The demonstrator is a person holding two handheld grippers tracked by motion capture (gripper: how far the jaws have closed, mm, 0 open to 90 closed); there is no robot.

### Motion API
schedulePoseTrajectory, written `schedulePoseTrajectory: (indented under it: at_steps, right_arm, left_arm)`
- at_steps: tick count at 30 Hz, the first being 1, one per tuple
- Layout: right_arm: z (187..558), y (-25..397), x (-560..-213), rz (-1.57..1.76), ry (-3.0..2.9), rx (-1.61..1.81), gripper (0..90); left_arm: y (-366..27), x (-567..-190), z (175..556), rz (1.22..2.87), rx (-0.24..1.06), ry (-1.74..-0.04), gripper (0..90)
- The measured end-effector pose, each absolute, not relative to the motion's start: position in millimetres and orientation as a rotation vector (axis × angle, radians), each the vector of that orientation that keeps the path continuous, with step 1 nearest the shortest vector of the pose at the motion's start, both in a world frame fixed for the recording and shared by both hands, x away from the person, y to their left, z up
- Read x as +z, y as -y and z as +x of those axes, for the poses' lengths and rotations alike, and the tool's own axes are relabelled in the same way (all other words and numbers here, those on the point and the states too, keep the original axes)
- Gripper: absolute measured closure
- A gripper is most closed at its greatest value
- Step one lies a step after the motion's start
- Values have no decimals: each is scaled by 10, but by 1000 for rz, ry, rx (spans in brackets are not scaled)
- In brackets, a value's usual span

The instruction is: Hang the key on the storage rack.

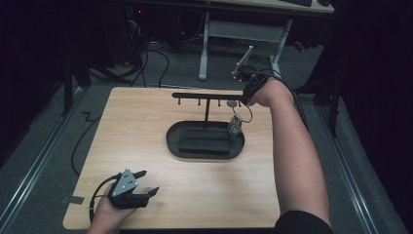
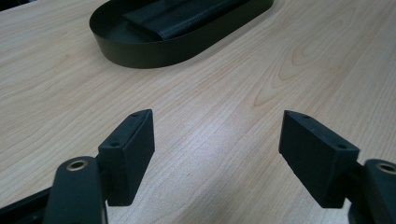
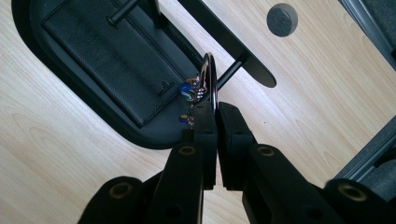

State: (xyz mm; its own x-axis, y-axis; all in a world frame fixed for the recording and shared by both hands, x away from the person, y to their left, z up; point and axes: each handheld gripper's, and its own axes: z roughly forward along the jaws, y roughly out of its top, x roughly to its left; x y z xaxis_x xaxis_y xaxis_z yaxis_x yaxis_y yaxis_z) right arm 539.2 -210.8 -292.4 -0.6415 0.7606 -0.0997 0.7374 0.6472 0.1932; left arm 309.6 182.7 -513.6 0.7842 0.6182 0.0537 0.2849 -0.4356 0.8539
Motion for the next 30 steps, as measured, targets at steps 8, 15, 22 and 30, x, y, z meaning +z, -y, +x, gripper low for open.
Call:
schedulePoseTrajectory:
  at_steps: [8, 15, 22, 30]
  right_arm:
    - [5417, 2178, -3008, 1258, -2682, 230, 877]
    - [5453, 2158, -3040, 1231, -2681, 227, 874]
    - [5436, 2094, -3022, 1237, -2655, 254, 750]
    - [5230, 2105, -2963, 1252, -2594, 334, 693]
  left_arm:
    - [-1820, -5141, 3092, 2047, 448, -669, 274]
    - [-1812, -5144, 3091, 2060, 444, -662, 276]
    - [-1808, -5149, 3094, 2064, 439, -657, 276]
    - [-1808, -5142, 3090, 2066, 440, -657, 275]
